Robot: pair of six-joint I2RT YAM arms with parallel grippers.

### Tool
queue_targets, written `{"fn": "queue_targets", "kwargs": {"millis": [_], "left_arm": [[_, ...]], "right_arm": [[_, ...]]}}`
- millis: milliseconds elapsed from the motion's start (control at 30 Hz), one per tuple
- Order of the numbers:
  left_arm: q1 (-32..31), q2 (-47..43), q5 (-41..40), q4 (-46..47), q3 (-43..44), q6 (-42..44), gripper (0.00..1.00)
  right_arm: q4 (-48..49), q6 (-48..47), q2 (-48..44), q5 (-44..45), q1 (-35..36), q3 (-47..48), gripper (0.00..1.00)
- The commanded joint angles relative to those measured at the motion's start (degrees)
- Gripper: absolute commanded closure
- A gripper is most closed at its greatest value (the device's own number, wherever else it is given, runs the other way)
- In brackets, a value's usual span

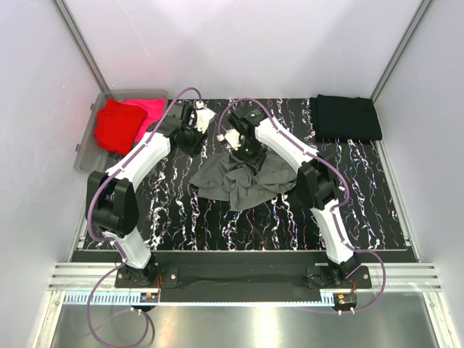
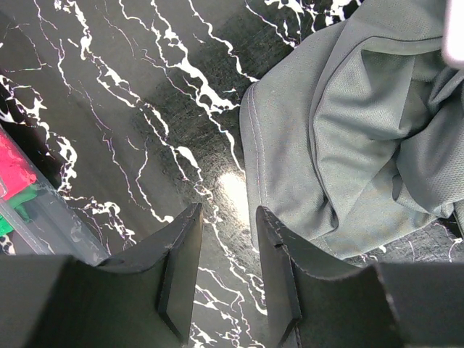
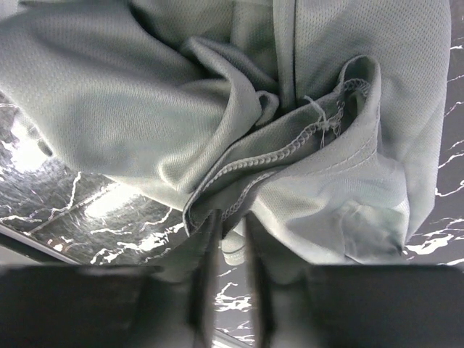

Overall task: Fold and stack the t-shirts
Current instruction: Flatten the tshirt out

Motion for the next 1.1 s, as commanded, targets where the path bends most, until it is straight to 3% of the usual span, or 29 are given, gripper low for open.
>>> {"fn": "queue_targets", "kwargs": {"millis": [0,67,167,367,667,1067], "left_arm": [[0.26,-2.48,1.30,2.50,0.95,-0.71,0.60],[0.26,-2.39,1.48,2.50,1.04,-0.89,0.60],[0.26,-2.39,1.48,2.50,1.04,-0.63,0.60],[0.35,-2.65,-0.37,2.85,-0.89,2.01,0.60],[0.27,0.68,5.17,4.17,-3.18,7.46,0.59],[0.35,9.13,10.61,3.65,-7.92,15.97,0.60]], "right_arm": [[-1.21,-0.06,1.69,-0.06,-0.21,2.47,0.77],[-1.03,-0.24,2.57,-0.24,-0.21,3.61,0.90],[-0.51,-0.85,2.67,1.16,-0.30,6.07,1.00],[4.93,-0.86,-6.62,8.98,-3.81,9.15,1.00],[9.51,-2.70,-19.47,13.29,-9.35,12.67,1.00],[10.04,-3.58,-19.93,14.70,-10.06,13.02,1.00]]}}
